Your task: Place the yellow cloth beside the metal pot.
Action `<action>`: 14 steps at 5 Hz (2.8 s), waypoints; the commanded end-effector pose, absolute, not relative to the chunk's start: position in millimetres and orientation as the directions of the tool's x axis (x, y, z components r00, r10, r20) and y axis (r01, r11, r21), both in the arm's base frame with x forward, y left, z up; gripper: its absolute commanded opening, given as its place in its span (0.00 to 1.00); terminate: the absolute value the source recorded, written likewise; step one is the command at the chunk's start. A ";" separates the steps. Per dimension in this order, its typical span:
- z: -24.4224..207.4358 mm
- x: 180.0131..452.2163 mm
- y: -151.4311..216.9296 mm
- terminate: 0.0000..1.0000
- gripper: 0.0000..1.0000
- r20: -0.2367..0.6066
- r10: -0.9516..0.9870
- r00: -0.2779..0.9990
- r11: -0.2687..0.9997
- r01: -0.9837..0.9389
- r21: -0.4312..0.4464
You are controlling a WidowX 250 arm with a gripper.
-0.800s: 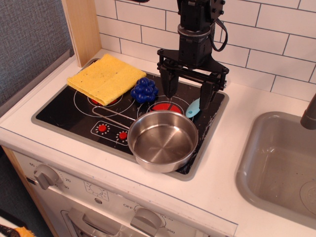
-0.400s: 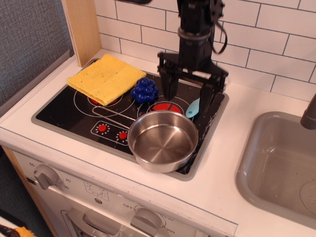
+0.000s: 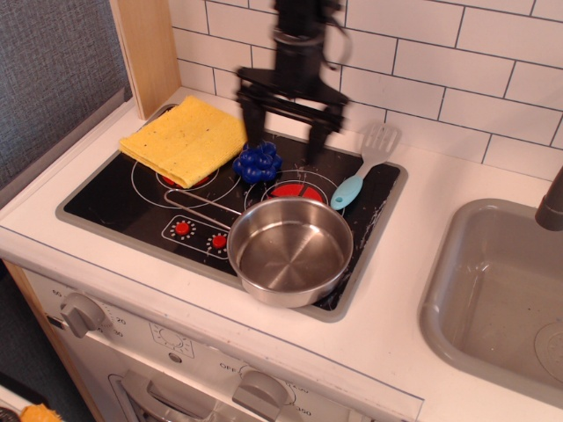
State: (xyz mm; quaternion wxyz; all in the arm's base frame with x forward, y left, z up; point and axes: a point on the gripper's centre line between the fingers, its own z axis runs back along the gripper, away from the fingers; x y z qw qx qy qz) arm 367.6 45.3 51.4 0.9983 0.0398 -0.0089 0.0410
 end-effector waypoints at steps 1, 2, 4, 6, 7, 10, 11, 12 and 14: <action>83.5 381.5 139.5 0.00 1.00 0.174 0.119 0.978 0.987 -0.135 0.083; 64.8 384.6 152.2 0.00 1.00 0.177 0.066 0.982 0.998 -0.069 0.013; 30.7 387.9 146.2 0.00 1.00 0.225 -0.048 0.973 0.990 0.076 -0.116; -0.8 384.9 124.5 0.00 1.00 0.070 -0.127 0.989 0.984 0.135 -0.113; -13.7 368.2 117.6 0.00 1.00 0.010 -0.132 0.991 0.986 0.133 -0.104; -10.3 323.6 94.1 0.00 1.00 0.007 -0.108 0.994 0.988 0.108 -0.113; -8.8 298.8 87.1 0.00 1.00 -0.009 -0.078 0.997 0.991 0.077 -0.107; -3.8 276.5 88.3 0.00 1.00 -0.020 -0.027 0.999 0.996 0.025 -0.086; 3.1 269.8 90.5 0.00 1.00 0.011 0.004 1.000 0.998 -0.003 -0.069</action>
